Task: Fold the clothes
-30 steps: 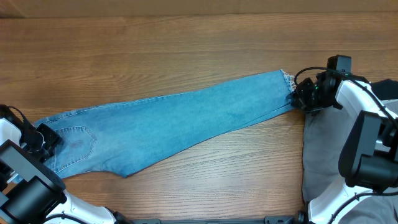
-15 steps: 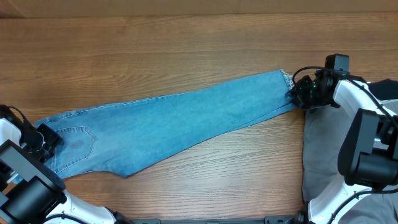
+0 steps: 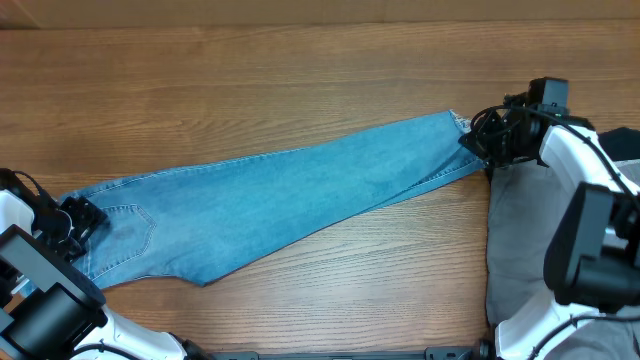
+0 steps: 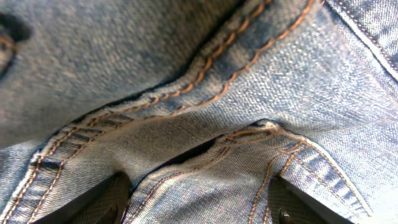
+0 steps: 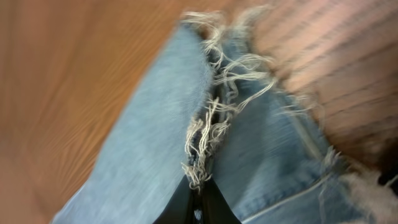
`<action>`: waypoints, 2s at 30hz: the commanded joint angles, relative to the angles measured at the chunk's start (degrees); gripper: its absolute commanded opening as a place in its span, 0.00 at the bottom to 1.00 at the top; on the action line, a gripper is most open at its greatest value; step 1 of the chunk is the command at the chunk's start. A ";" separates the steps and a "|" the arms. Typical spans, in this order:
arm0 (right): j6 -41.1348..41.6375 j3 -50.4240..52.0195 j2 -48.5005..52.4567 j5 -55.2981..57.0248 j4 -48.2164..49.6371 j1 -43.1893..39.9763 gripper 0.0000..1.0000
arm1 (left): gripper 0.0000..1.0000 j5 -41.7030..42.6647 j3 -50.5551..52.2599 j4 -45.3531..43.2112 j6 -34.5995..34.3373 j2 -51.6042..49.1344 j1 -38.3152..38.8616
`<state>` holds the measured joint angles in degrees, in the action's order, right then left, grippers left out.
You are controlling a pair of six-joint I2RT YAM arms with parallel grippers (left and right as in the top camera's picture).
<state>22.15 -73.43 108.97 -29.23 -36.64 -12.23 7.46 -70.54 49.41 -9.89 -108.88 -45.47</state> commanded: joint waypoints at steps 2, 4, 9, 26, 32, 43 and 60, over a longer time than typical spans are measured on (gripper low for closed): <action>-4.76 -2.40 -7.39 1.53 -2.34 -0.24 0.04 | 0.77 1.18 -0.50 0.26 0.50 -0.66 -0.26; -3.85 -2.40 -7.32 6.40 -5.35 -0.61 0.04 | 0.77 1.18 -0.50 0.26 0.50 -0.66 -0.24; -0.33 -0.68 -6.62 17.66 -10.47 -0.76 0.04 | 0.79 1.18 -0.50 0.22 0.50 -0.66 -0.24; -4.28 2.78 -6.05 15.39 -8.39 -0.81 0.41 | 0.81 1.18 -0.50 0.15 0.50 -0.66 -0.24; -10.64 2.89 -5.75 7.34 0.33 -0.68 0.41 | 0.81 2.10 -0.50 0.28 0.79 -0.66 -0.24; -8.68 2.86 4.96 6.27 9.79 -0.28 0.50 | 0.81 6.60 -0.50 3.43 5.51 -0.66 -0.24; -8.46 1.36 6.67 1.92 13.22 -0.74 0.04 | 0.82 7.41 -0.50 4.35 5.66 -0.66 -0.24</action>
<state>13.72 -70.81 115.31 -24.12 -23.62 -12.10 13.50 -70.54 53.17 -5.37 -108.90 -45.52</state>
